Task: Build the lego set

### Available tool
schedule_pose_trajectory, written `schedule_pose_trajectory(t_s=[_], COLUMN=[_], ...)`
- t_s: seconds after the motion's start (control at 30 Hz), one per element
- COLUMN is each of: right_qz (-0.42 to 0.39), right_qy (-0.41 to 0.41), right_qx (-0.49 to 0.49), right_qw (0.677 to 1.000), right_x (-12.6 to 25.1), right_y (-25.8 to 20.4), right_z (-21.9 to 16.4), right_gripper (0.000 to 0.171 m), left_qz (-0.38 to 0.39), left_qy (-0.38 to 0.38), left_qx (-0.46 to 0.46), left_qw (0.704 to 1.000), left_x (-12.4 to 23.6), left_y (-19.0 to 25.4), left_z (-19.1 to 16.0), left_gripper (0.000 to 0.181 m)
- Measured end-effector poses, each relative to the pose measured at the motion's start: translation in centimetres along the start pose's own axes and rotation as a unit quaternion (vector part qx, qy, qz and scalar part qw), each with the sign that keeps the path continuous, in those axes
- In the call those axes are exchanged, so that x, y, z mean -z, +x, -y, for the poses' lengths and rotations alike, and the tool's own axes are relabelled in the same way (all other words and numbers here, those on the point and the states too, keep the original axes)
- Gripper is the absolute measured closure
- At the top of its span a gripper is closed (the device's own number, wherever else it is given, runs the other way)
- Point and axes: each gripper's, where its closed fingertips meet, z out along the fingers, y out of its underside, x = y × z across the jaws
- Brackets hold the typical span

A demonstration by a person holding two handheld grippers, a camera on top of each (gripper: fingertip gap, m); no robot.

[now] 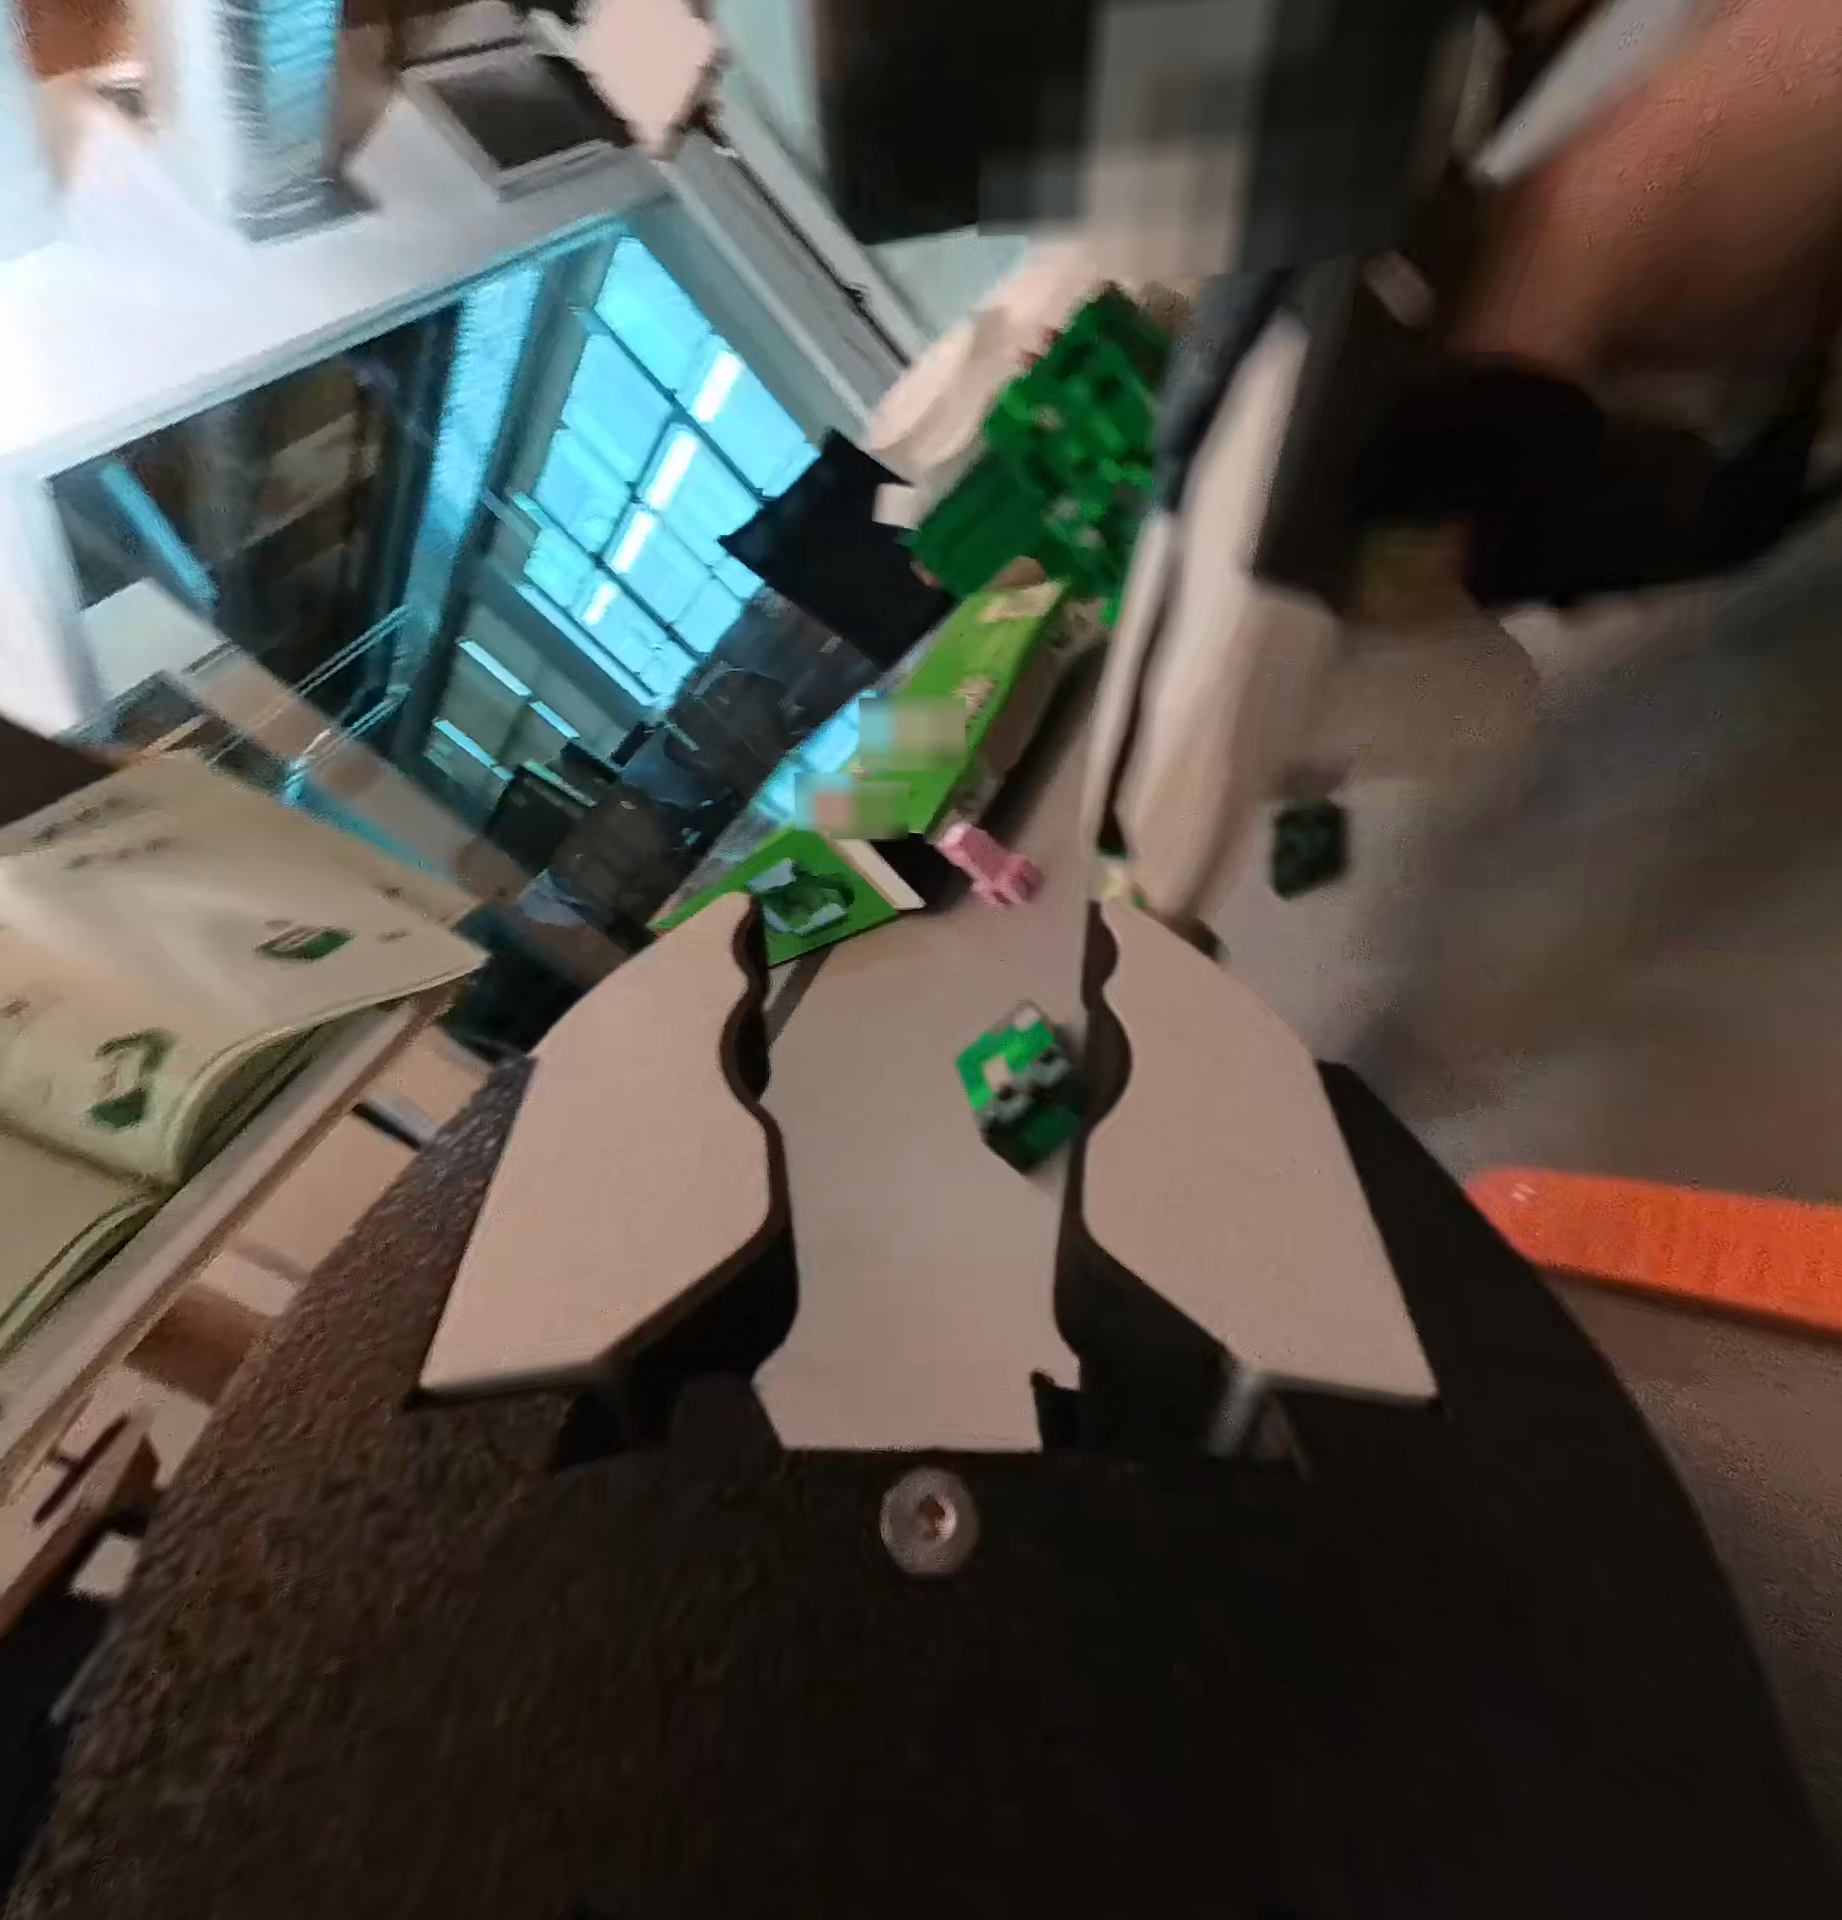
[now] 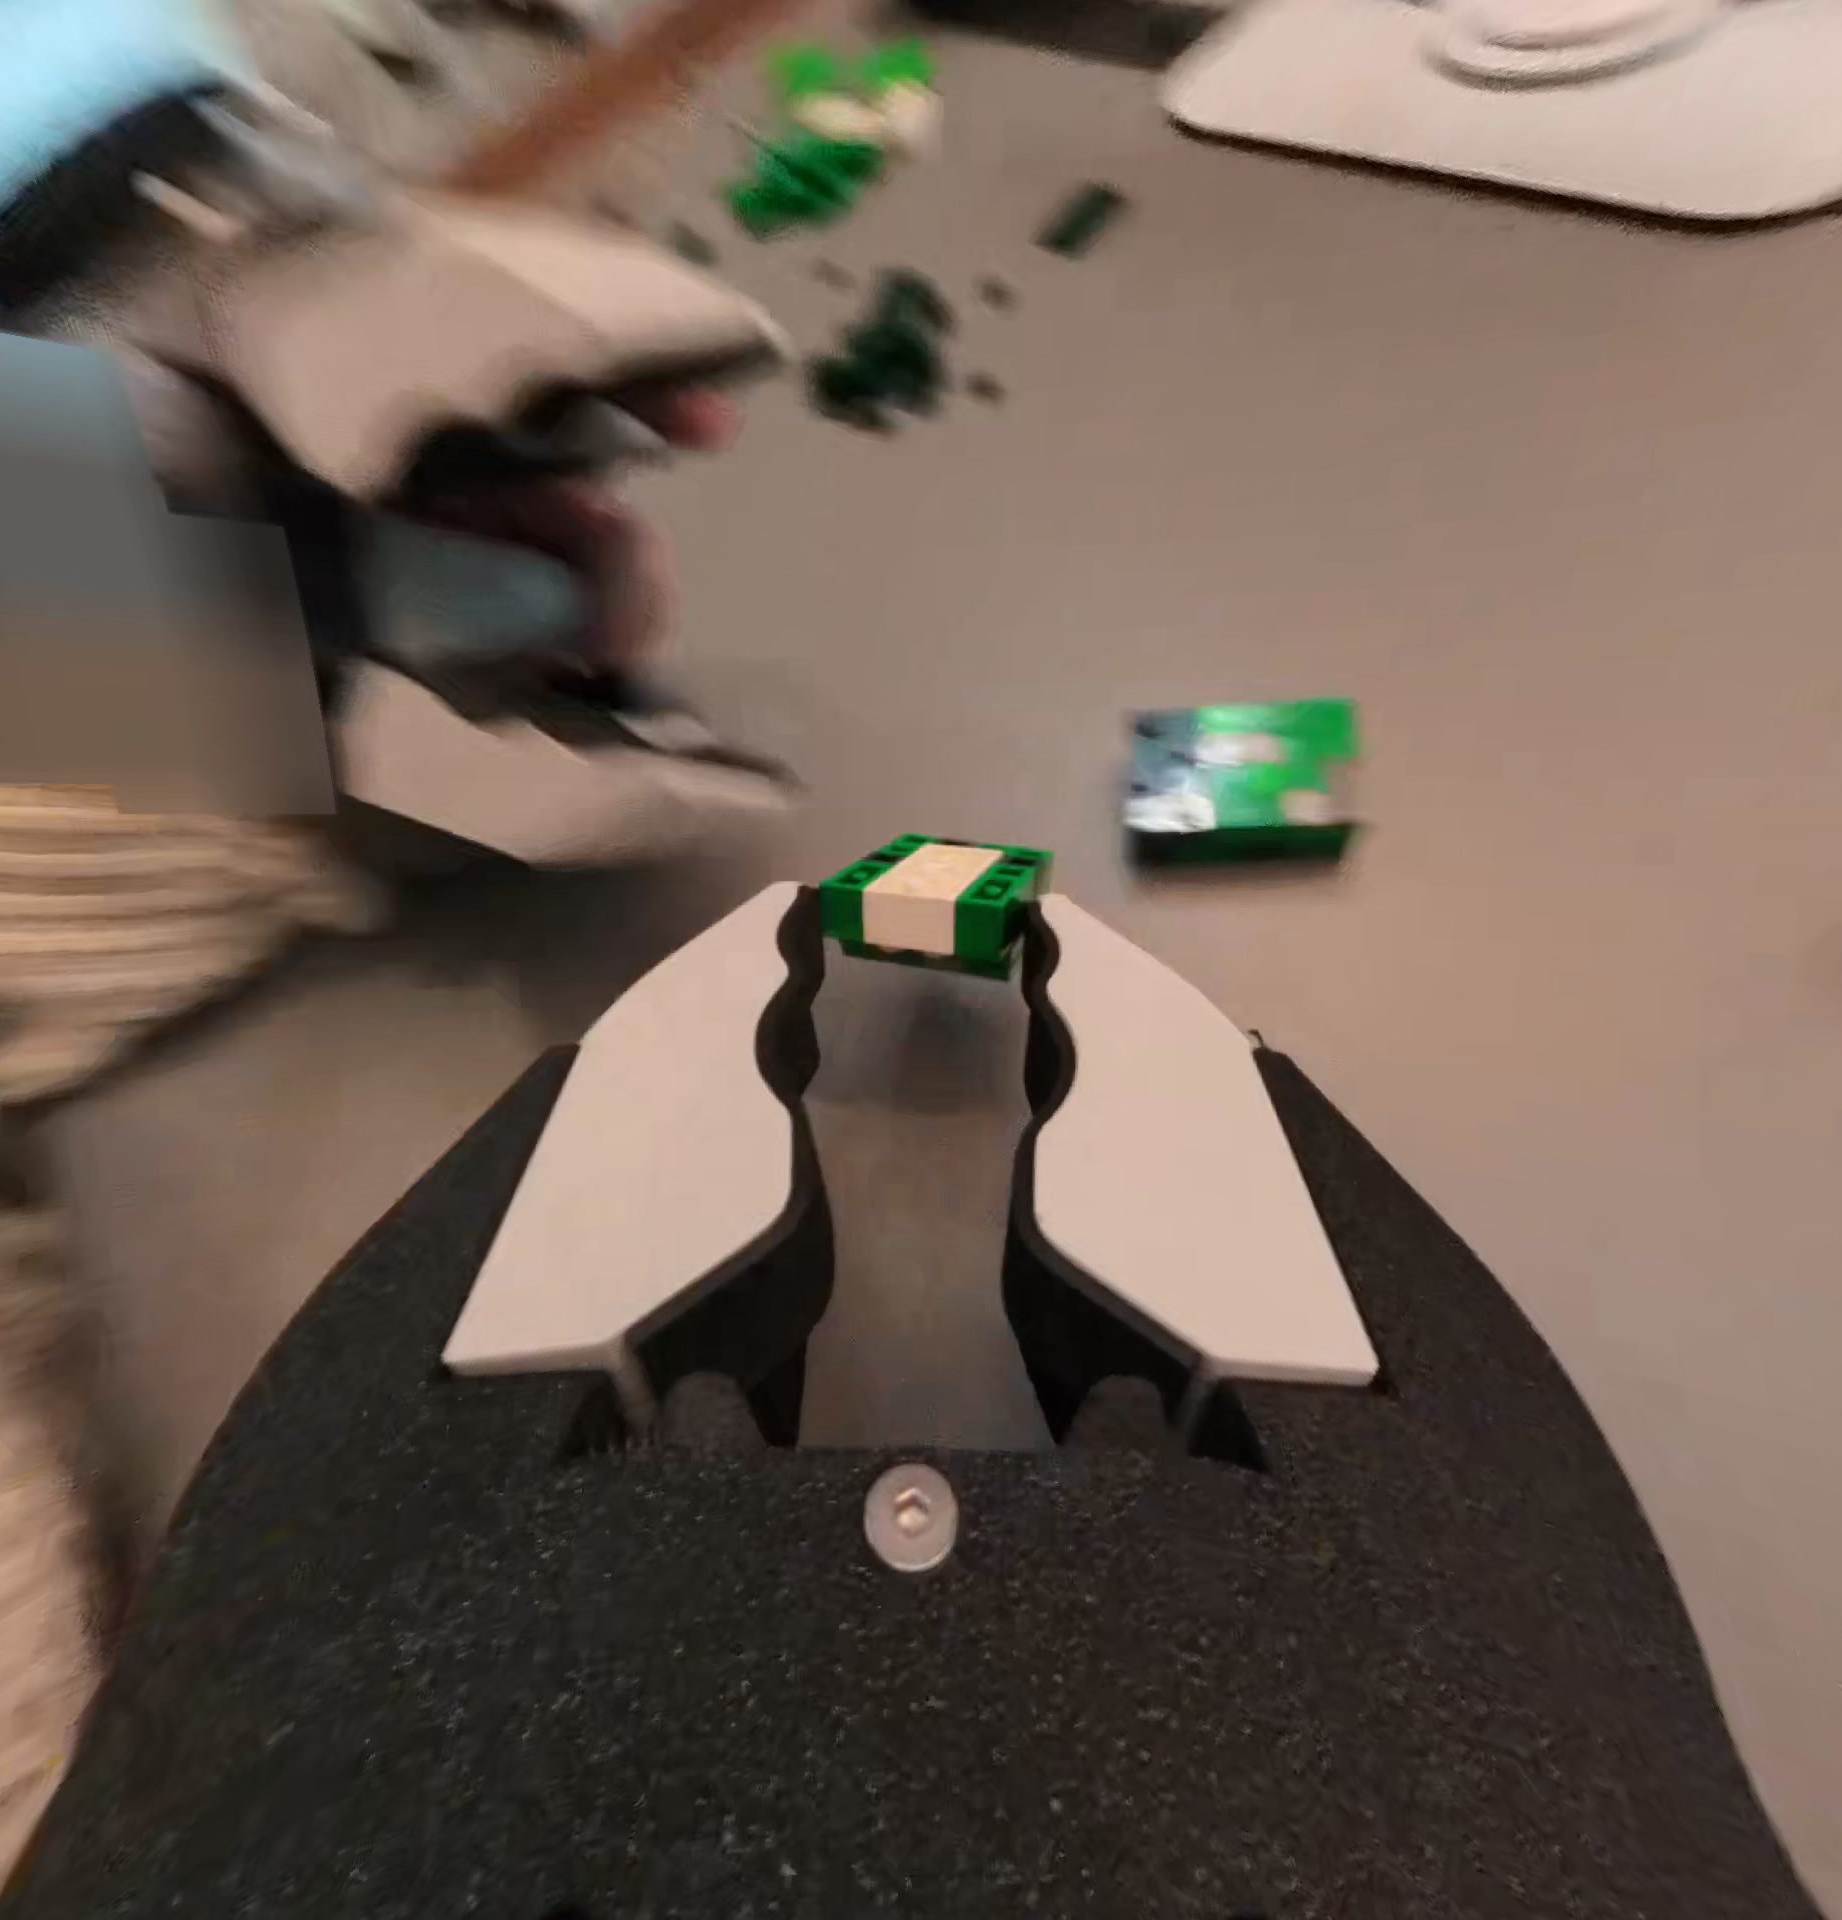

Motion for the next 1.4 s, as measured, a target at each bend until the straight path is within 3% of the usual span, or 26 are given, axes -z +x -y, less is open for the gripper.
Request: schedule_pose_trajectory(t_s=[0.03, 0.1, 0.2, 0.33, 0.57, 0.7, 0.77, 0.83, 1.0, 1.17, 1.27, 1.33, 1.4], right_qz=[0.049, 0.06, 0.097, 0.088, 0.071, 0.059, 0.072, 0.078, 0.119, 0.112, 0.108, 0.111, 0.143], right_qy=[0.022, 0.028, 0.064, 0.085, 0.165, 0.191, 0.214, 0.209, 0.14, 0.113, 0.125, 0.142, 0.164], right_qx=[-0.029, -0.057, -0.08, -0.097, -0.05, -0.011, 0.022, 0.066, 0.143, 0.188, 0.116, 0.037, -0.037], right_qw=[0.998, 0.996, 0.99, 0.988, 0.982, 0.98, 0.974, 0.973, 0.973, 0.969, 0.979, 0.983, 0.975], right_x=[0.5, 1.2, 2.2, 2.6, 2.1, 2.3, 3.0, 3.5, 3.8, 3.7, 3.5, 3.3, 3.3], right_y=[-0.8, -0.2, -0.5, 0.1, -1.9, -2.2, -2.6, -2.5, -2.5, -2.5, -1.7, -0.8, -0.8], right_z=[0.7, 0.8, 1.5, 1.8, 4.5, 5.6, 6.1, 5.8, 3.0, 1.6, 2.2, 2.8, 3.3], right_gripper=[0.135, 0.136, 0.137, 0.136, 0.136, 0.136, 0.126, 0.115, 0.116, 0.145, 0.146, 0.152, 0.152], left_qz=[-0.015, -0.056, -0.095, -0.103, -0.055, -0.004, -0.015, -0.062, -0.153, -0.19, -0.121, -0.082, -0.029], left_qy=[-0.006, -0.007, 0.001, -0.002, -0.031, -0.034, -0.026, 0.002, 0.046, 0.037, 0.049, 0.036, 0.018], left_qx=[-0.016, -0.017, -0.004, 0.0, 0.089, 0.012, 0.015, 0.069, 0.192, 0.209, 0.184, 0.11, 0.024], left_qw=[1.0, 0.998, 0.996, 0.995, 0.994, 0.999, 0.999, 0.996, 0.968, 0.959, 0.974, 0.99, 0.999], left_x=[-0.2, -0.3, -0.4, -0.5, -1.6, -1.3, -1.1, -0.9, -0.2, 0.0, -0.5, -0.6, -0.7], left_y=[0.7, 2.2, 3.7, 4.3, 3.3, 2.2, 2.2, 2.9, 3.7, 4.5, 3.1, 2.7, 2.1], left_z=[-0.2, -0.2, 0.1, 0.3, 0.7, 0.6, 0.9, 1.5, 2.6, 2.3, 2.2, 1.9, 1.6], left_gripper=[0.128, 0.119, 0.123, 0.128, 0.135, 0.152, 0.159, 0.163, 0.163, 0.163, 0.154, 0.135, 0.134])
